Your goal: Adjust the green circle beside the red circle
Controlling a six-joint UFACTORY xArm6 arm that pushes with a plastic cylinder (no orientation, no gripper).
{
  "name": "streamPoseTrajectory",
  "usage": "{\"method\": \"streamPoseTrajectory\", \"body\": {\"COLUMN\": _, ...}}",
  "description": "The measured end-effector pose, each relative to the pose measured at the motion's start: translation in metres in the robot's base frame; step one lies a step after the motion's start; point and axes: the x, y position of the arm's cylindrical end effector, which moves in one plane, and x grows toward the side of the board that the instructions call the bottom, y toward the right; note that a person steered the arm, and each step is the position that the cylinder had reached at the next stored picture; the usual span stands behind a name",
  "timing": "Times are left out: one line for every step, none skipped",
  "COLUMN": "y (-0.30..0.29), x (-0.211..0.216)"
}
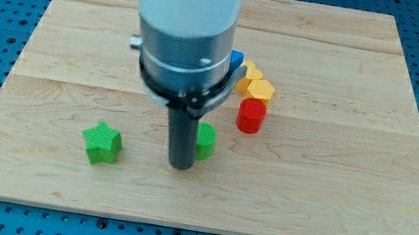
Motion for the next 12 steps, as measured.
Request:
{"method": "streamPoseTrajectory", "body": {"y": 0.027, "x": -0.021}}
{"method": "streamPoseTrajectory", "body": {"y": 0.012, "x": -0.004}}
{"method": "streamPoseTrajectory", "body": {"y": -0.031, "x": -0.001}}
{"method": "streamPoseTrajectory", "body": {"y": -0.029, "x": -0.018}}
{"method": "streamPoseTrajectory", "body": {"y": -0.009, "x": -0.003}}
{"method": "streamPoseTrajectory", "body": {"y": 0.022, "x": -0.005}}
{"method": "streamPoseTrajectory", "body": {"y": 0.024, "x": -0.022}}
{"method": "streamPoseTrajectory", "body": {"y": 0.015, "x": -0.033}}
{"method": "streamPoseTrajectory", "body": {"y": 0.008, "x": -0.039}}
{"method": "streamPoseTrajectory", "body": {"y": 0.007, "x": 0.007}}
{"method": "streamPoseTrajectory", "body": {"y": -0.011, "x": 0.076}}
{"method": "streamPoseTrajectory", "body": {"y": -0.081, "x": 0.087}}
